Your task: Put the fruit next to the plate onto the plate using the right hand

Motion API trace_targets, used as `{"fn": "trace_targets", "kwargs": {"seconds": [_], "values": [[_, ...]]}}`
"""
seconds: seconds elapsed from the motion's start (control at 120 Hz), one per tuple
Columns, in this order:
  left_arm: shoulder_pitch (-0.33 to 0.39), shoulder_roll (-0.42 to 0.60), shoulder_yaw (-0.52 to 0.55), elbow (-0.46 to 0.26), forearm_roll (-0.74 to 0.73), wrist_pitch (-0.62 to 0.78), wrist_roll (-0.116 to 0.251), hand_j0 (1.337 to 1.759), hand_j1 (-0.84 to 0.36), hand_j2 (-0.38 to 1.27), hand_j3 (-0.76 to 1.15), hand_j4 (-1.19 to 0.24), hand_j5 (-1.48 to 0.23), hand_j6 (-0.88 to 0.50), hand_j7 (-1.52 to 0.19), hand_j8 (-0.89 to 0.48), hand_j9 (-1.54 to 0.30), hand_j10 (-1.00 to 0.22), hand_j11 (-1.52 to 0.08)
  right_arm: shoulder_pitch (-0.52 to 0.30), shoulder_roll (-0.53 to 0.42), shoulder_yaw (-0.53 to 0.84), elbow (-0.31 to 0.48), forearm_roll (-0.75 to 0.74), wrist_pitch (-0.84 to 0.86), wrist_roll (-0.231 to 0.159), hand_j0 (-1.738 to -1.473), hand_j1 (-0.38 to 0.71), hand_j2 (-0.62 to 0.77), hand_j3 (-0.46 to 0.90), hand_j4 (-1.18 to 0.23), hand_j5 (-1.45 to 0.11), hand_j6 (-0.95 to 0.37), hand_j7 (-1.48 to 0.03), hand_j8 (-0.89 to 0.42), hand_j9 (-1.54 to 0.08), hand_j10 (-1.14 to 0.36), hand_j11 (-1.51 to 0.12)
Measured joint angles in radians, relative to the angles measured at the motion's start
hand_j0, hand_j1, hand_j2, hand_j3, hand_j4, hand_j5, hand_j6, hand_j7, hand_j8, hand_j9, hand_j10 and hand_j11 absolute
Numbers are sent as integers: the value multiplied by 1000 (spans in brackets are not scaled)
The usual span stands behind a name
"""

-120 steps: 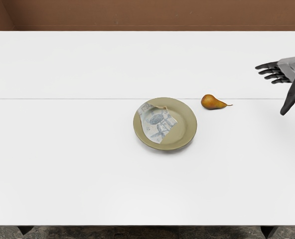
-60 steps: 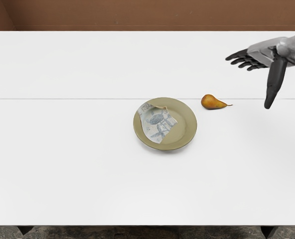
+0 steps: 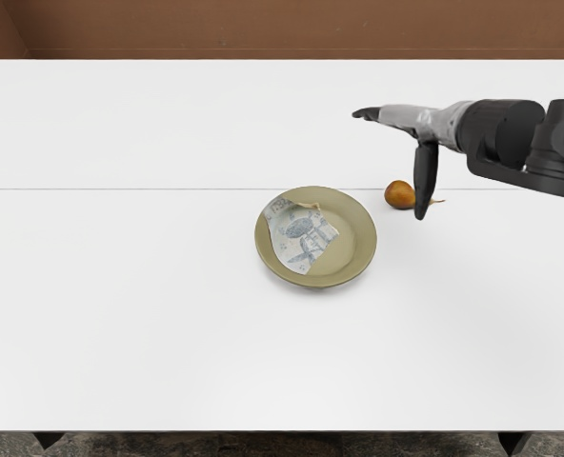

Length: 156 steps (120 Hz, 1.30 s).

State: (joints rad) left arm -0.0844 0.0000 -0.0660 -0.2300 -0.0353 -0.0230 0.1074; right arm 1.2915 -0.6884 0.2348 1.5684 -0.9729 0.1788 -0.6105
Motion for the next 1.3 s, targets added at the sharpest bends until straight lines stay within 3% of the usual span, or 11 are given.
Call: {"fn": "trace_targets", "kwargs": {"seconds": [0.367,1.008,1.3], "values": [[0,0,0,0,0,0,0,1658,330,3,0,-16,-21,-16,-21,-16,-21,-16,-21,-84,49,-23,-108,-113,-45,0,-1658,-317,-4,0,-31,-36,-33,-36,-32,-36,-30,-36],[0,0,0,0,0,0,0,1658,330,3,0,-16,-20,-16,-20,-16,-20,-16,-20,-133,198,-81,-324,-197,-134,0,-1658,-116,-37,0,-200,-255,-201,-254,-200,-255,-199,-255],[0,0,0,0,0,0,0,1658,330,3,0,-16,-21,-16,-21,-16,-21,-16,-21,-125,277,-116,-423,-199,-133,0,-1658,-75,-44,0,-234,-300,-235,-299,-234,-300,-233,-299]]}}
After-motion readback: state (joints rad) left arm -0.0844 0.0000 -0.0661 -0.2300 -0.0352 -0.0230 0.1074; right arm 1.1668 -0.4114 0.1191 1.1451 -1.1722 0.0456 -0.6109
